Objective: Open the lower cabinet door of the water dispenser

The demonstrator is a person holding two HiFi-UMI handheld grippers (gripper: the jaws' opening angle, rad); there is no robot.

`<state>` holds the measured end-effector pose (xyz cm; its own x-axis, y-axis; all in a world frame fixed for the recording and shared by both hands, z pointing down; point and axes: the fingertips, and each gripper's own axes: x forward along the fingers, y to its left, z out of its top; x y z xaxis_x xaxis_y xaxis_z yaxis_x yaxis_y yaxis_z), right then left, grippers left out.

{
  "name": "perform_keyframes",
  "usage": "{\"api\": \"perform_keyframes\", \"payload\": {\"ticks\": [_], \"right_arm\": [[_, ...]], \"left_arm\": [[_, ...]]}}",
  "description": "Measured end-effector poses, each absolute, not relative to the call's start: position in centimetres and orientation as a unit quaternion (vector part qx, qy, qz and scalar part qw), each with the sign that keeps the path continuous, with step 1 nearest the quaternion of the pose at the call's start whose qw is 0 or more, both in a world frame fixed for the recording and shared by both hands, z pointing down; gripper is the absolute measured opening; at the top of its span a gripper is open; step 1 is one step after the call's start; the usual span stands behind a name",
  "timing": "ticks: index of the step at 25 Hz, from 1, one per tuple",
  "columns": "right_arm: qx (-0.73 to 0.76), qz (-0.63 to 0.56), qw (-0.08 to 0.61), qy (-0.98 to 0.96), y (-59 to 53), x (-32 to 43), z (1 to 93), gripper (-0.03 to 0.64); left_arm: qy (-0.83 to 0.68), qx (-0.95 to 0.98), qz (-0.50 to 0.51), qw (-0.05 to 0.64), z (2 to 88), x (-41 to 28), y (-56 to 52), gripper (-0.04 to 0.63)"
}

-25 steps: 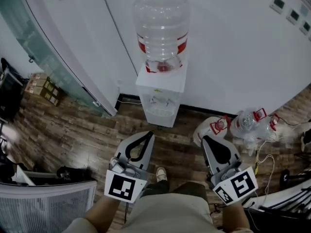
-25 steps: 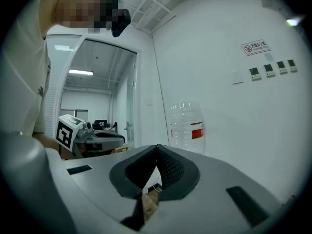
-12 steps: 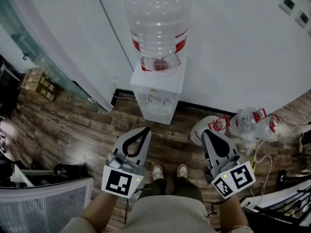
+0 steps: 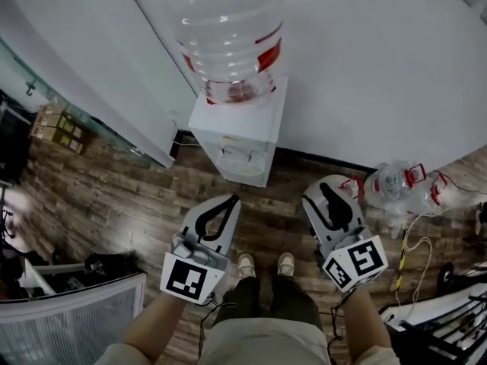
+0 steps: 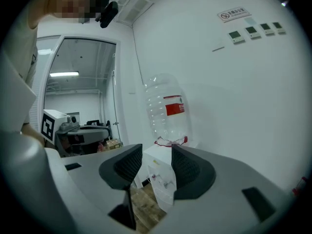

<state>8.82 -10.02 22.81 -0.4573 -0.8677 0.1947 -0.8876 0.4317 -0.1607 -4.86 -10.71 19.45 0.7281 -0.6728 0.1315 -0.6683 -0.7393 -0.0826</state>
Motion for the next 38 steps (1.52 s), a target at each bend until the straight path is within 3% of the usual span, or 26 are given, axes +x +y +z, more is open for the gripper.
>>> {"api": "perform_keyframes", "payload": {"ticks": [16,38], "right_arm": [[0.498,0.150,0.079,-0.850,-20.3,9.0,44.0,0.328],[0.455,0.165,0.157,-0.861,-26.6,7.9,76.1,0.334]], "left_arm": [[0.386,-0.917,-0.098,-0.003,36.3,-1.0,-19.1,0.006],[0.391,-0.907,-0.149,-0.054,64.0,0.4,-24.5,0.006]]}}
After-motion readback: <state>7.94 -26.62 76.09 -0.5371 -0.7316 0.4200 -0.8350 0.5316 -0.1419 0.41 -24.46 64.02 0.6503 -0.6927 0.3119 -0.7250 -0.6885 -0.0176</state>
